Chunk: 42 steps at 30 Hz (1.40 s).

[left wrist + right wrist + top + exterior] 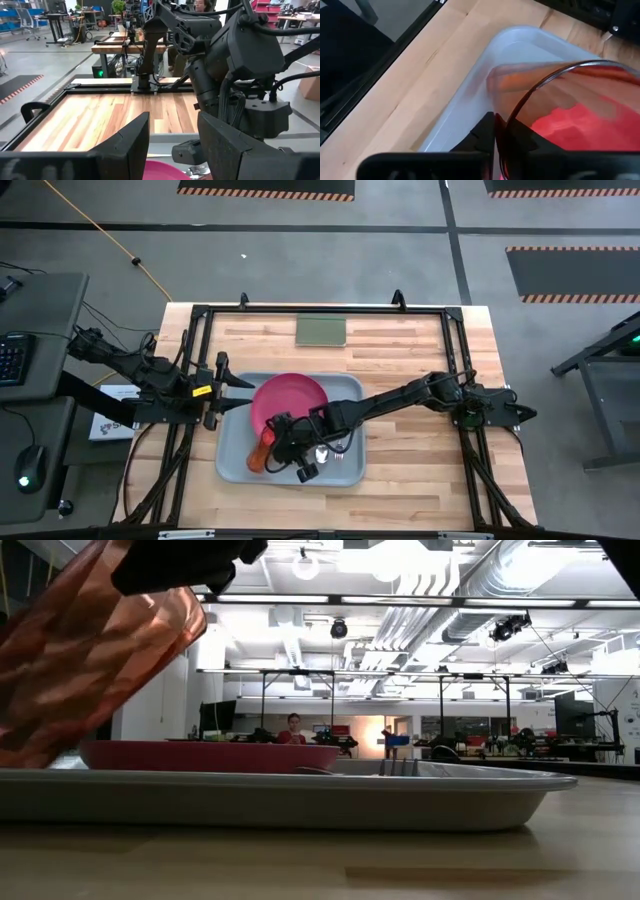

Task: Pick and place plate/cup/fork/spoon on tray
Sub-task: Put the orange cup on the gray tray to the top right of the pink plate

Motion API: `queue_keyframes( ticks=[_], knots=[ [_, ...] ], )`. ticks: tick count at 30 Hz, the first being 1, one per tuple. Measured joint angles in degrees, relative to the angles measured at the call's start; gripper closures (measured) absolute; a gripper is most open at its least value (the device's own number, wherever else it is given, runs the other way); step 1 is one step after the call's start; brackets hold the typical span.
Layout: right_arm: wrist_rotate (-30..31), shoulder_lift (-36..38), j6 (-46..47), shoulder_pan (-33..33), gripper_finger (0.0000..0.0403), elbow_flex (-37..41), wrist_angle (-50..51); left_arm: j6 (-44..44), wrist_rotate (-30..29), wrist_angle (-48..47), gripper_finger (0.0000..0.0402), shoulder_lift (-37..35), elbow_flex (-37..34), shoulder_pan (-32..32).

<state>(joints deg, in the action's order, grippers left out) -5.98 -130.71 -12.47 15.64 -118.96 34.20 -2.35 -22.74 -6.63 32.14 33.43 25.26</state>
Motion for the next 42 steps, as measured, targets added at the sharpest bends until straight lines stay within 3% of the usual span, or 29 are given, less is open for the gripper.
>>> queue_keyframes(
  ticks=[9, 25, 42],
  knots=[
    [-0.1, -0.6, -2.0, 0.0, 0.0367, 0.0, -1.3, 0.0, 0.0, 0.0, 0.0245, 0.0, 0.0, 0.0],
    [-0.3, -0.6, -3.8, 0.0, 0.0285, -1.0, -7.0, 0.0, 0.0, 0.0, 0.0245, 0.1, 0.0, 0.0],
    [-3.6, -0.6, -4.6, 0.0, 0.028, -1.0, -15.6, 0.0, 0.0, 0.0, 0.0245, 0.1, 0.0, 0.0]
  ],
)
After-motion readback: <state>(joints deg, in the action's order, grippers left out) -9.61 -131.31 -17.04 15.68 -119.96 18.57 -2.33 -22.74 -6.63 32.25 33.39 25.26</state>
